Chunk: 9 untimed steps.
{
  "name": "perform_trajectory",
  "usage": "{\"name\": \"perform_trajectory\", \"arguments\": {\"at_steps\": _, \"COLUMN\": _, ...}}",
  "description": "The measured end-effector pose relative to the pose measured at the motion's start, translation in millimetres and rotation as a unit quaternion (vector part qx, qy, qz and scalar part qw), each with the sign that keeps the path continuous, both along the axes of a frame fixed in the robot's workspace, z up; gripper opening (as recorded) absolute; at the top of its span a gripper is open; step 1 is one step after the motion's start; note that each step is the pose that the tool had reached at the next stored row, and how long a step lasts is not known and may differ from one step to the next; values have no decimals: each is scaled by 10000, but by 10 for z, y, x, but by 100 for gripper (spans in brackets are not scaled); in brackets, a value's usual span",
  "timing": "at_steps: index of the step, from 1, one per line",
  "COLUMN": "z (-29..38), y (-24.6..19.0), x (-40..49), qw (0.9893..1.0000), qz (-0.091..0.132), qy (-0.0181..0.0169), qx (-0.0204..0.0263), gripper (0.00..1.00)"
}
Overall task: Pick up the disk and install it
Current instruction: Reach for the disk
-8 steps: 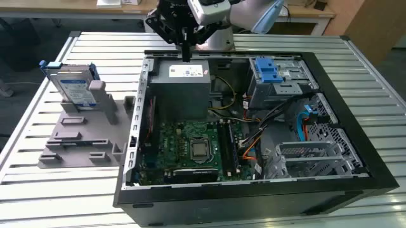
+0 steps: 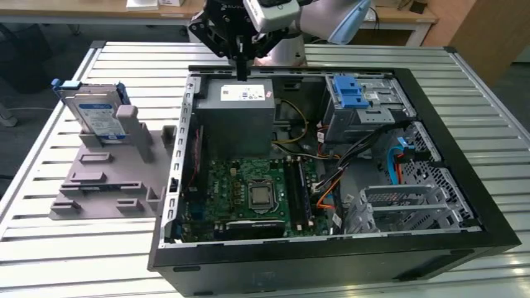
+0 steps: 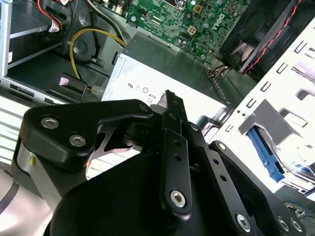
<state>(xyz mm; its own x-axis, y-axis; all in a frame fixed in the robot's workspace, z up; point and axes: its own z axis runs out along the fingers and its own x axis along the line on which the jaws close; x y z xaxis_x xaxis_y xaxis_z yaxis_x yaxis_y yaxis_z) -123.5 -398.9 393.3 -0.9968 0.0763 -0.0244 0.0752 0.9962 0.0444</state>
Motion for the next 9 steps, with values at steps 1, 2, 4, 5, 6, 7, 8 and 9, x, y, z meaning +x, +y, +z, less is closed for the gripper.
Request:
{"name": "perform_trajectory", "arguments": {"at_steps": 1, "z": 0, "y": 0, "x": -4, "qw": 10000, "qz": 1, "qy": 0, "qx": 0, "gripper": 11}}
{"name": "perform_trajectory", "arguments": {"at_steps": 2, "z": 0, "y": 0, "x": -4, "qw": 10000, "qz": 1, "qy": 0, "qx": 0, "gripper": 11}}
{"name": "perform_trajectory", "arguments": {"at_steps": 4, "z": 0, "y": 0, "x": -5, "qw": 10000, "qz": 1, "qy": 0, "qx": 0, "gripper": 11}}
{"name": "perform_trajectory", "arguments": {"at_steps": 5, "z": 0, "y": 0, "x": -6, "qw": 10000, "qz": 1, "qy": 0, "qx": 0, "gripper": 11}}
{"name": "perform_trajectory", "arguments": {"at_steps": 6, "z": 0, "y": 0, "x": -7, "qw": 10000, "qz": 1, "qy": 0, "qx": 0, "gripper": 11}}
{"name": "perform_trajectory", "arguments": {"at_steps": 7, "z": 0, "y": 0, "x": -9, "qw": 10000, "qz": 0, "qy": 0, "qx": 0, "gripper": 11}}
{"name": "perform_trajectory", "arguments": {"at_steps": 8, "z": 0, "y": 0, "x": -11, "qw": 10000, "qz": 0, "qy": 0, "qx": 0, "gripper": 11}}
{"name": "perform_trajectory", "arguments": {"at_steps": 9, "z": 0, "y": 0, "x": -13, "qw": 10000, "qz": 0, "qy": 0, "qx": 0, "gripper": 11}}
